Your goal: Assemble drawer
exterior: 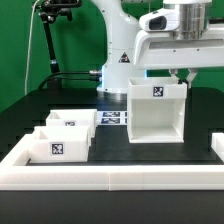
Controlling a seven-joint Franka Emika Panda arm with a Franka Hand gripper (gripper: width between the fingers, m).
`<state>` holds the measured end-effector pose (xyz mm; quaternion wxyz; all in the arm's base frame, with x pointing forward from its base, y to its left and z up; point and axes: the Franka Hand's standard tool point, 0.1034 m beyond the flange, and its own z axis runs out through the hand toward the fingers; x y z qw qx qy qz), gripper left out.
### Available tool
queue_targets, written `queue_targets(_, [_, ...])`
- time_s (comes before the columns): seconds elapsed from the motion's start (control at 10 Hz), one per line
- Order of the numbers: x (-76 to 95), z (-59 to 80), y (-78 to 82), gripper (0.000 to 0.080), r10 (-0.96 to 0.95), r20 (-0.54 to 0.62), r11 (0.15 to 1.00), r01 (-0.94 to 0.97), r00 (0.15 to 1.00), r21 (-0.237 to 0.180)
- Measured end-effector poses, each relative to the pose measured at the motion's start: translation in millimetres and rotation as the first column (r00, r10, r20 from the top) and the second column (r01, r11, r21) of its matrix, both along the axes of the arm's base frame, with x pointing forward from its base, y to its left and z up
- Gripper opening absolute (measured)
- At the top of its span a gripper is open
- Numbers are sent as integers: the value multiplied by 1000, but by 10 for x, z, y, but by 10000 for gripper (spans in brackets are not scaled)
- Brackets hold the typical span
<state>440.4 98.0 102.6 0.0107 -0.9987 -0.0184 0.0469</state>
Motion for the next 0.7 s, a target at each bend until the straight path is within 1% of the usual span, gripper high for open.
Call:
queue_targets(0.1, [101, 40, -49, 37, 32, 14, 999, -32, 999, 7])
queue_targets(0.2, [226, 46, -56, 37, 26, 25, 1000, -26, 999, 10])
queue_targets(0.3, [368, 24, -50, 37, 22, 32, 1000, -23, 999, 15])
queue_targets(0.5, [726, 4, -81, 38, 12, 55, 1000, -14, 998, 24])
queue_targets(0.7, [970, 5, -150, 38, 10, 79, 1000, -12, 997, 26])
